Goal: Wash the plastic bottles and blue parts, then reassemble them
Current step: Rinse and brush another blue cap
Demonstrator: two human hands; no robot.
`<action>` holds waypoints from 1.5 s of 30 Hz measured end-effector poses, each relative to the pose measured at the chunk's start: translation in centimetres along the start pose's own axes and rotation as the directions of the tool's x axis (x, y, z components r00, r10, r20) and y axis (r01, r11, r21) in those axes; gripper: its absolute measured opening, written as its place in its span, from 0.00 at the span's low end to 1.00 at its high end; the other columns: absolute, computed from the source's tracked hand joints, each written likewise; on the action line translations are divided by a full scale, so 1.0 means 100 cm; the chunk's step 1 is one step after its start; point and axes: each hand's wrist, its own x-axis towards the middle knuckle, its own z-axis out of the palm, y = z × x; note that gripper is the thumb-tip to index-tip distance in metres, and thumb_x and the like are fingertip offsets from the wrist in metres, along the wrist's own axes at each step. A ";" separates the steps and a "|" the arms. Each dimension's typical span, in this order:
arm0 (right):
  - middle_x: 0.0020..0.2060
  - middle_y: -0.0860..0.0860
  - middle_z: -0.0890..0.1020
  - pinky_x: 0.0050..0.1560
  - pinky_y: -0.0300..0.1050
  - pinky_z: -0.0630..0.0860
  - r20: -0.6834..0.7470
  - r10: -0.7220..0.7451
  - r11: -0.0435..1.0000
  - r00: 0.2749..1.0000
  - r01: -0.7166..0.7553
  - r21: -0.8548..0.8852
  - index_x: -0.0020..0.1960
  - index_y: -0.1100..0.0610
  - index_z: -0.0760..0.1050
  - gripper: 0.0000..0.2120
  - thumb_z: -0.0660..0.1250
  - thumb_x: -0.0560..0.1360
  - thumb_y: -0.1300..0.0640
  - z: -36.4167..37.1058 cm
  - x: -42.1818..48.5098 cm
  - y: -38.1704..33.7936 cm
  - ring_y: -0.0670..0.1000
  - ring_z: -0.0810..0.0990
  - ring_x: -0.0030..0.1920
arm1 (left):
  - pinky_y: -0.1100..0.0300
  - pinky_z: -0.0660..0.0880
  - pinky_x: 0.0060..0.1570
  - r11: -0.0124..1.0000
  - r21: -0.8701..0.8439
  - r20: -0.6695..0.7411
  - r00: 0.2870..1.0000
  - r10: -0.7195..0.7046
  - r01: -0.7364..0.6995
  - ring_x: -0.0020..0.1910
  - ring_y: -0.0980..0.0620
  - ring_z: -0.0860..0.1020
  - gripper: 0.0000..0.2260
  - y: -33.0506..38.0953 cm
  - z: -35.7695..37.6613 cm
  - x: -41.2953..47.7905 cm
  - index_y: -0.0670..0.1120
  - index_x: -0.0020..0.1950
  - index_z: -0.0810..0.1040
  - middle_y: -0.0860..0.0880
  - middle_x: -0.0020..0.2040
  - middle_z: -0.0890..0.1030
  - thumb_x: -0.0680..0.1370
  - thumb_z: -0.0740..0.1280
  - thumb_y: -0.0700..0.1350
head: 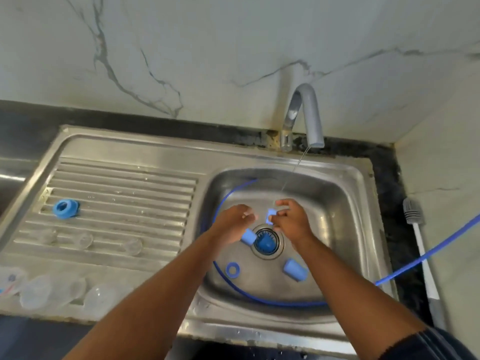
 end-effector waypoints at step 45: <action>0.49 0.46 0.83 0.45 0.32 0.75 -0.252 -0.299 0.946 0.920 0.251 -0.204 0.59 0.50 0.78 0.21 0.80 0.69 0.57 -0.041 -0.026 -0.103 0.46 0.81 0.48 | 0.53 0.83 0.48 0.683 -0.730 0.153 0.969 0.193 -0.021 0.50 0.44 0.85 0.10 0.103 -0.010 0.041 0.38 0.62 0.80 0.38 0.54 0.85 0.85 0.61 0.38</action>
